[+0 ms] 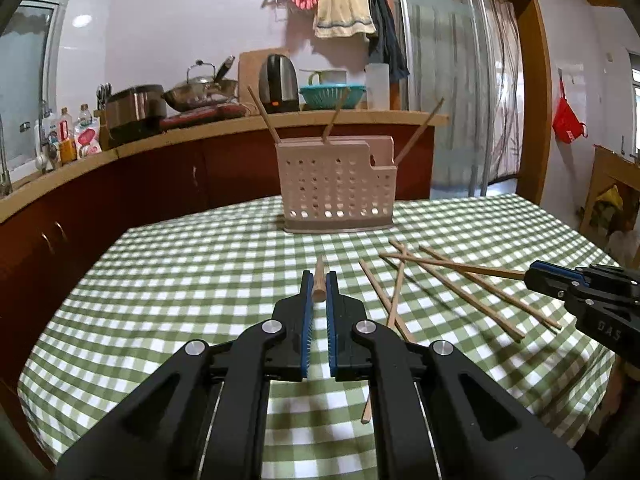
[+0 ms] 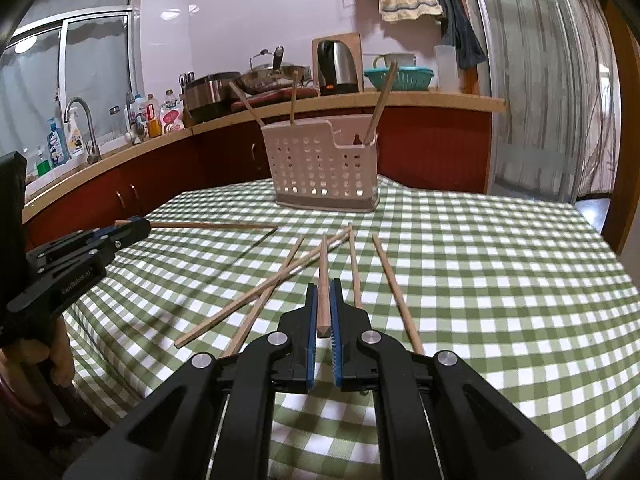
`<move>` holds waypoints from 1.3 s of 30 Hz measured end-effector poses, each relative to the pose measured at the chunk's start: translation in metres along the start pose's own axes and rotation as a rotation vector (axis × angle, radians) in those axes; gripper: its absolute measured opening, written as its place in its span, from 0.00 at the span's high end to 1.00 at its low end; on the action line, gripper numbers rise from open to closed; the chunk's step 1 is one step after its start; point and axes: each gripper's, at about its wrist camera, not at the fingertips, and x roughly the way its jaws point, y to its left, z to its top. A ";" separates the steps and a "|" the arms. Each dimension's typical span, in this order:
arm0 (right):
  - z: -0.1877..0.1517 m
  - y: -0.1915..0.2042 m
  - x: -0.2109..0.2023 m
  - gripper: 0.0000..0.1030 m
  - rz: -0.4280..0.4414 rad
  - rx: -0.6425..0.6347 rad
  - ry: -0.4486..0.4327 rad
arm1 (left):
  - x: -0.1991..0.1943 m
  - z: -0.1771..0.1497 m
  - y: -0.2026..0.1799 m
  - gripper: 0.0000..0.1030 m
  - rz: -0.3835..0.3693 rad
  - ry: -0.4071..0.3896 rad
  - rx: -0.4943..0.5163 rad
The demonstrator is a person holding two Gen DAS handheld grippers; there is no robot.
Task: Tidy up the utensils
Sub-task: 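Lift both held chopsticks and carry them above the beige holder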
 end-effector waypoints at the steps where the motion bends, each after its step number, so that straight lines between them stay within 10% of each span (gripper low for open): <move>1: 0.002 0.000 -0.001 0.93 0.000 -0.003 -0.007 | -0.002 0.003 0.001 0.94 0.004 -0.008 -0.001; 39: 0.119 0.005 0.028 0.93 0.047 -0.086 -0.143 | 0.030 0.099 0.057 0.93 -0.003 -0.076 -0.075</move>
